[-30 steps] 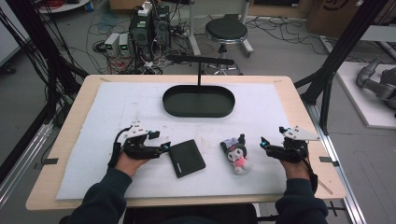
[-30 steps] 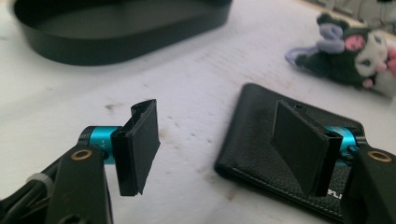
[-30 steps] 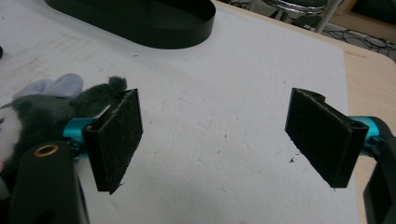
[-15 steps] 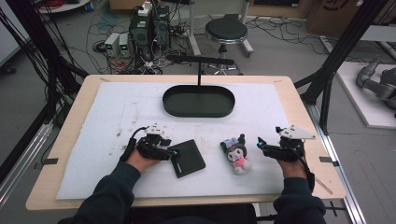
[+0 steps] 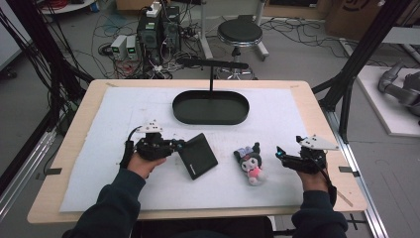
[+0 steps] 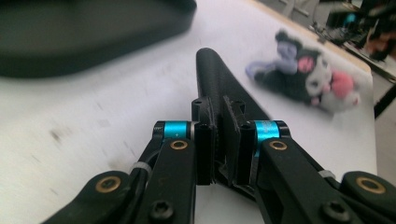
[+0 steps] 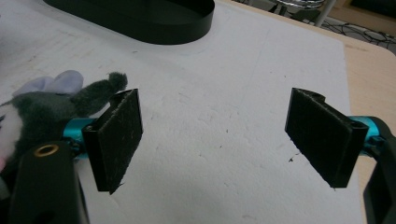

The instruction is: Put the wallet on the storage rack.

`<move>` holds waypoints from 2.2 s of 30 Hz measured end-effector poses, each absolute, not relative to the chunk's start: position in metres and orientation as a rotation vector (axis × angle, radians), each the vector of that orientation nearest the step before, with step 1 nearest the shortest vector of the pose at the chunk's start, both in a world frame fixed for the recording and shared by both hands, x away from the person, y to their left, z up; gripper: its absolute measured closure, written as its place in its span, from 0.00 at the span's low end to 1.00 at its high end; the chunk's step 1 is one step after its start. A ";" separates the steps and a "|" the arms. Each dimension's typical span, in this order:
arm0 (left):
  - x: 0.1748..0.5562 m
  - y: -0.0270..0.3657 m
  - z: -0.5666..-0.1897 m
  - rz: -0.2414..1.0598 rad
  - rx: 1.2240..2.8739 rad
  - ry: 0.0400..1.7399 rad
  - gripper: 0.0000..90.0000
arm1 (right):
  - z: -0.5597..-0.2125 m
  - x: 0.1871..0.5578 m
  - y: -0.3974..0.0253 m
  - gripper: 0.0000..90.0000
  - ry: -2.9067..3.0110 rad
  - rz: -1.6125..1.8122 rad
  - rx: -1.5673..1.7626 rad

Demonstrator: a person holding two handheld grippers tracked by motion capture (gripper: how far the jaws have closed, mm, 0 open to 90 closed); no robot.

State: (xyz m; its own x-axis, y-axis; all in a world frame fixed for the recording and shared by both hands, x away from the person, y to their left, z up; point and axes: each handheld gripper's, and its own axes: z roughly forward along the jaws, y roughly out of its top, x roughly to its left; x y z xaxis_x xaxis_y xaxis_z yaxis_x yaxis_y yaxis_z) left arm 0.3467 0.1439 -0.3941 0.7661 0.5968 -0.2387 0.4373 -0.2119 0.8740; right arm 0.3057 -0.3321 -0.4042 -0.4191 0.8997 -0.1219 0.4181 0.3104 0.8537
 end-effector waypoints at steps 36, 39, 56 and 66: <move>0.422 0.128 -0.318 0.445 1.725 0.754 0.92 | -0.404 0.306 -0.340 0.22 1.945 1.046 1.178; 0.430 0.128 -0.323 0.448 1.716 0.774 0.92 | -0.404 0.307 -0.340 0.22 1.942 1.048 1.179; 0.487 0.104 -0.345 0.434 1.739 0.824 0.92 | -0.406 0.309 -0.341 0.22 1.947 1.060 1.181; 0.508 0.093 -0.373 0.411 1.690 0.928 0.92 | -0.406 0.307 -0.344 0.22 1.938 1.054 1.189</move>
State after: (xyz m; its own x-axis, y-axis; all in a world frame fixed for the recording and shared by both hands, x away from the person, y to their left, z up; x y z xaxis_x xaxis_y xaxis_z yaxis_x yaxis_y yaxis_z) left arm 0.5082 0.0934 -0.3728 0.6315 0.7529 -0.1852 0.3693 -0.0821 0.9257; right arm 0.3074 -0.3437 -0.4061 -0.3990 0.9116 -0.0989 0.4124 0.2747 0.8686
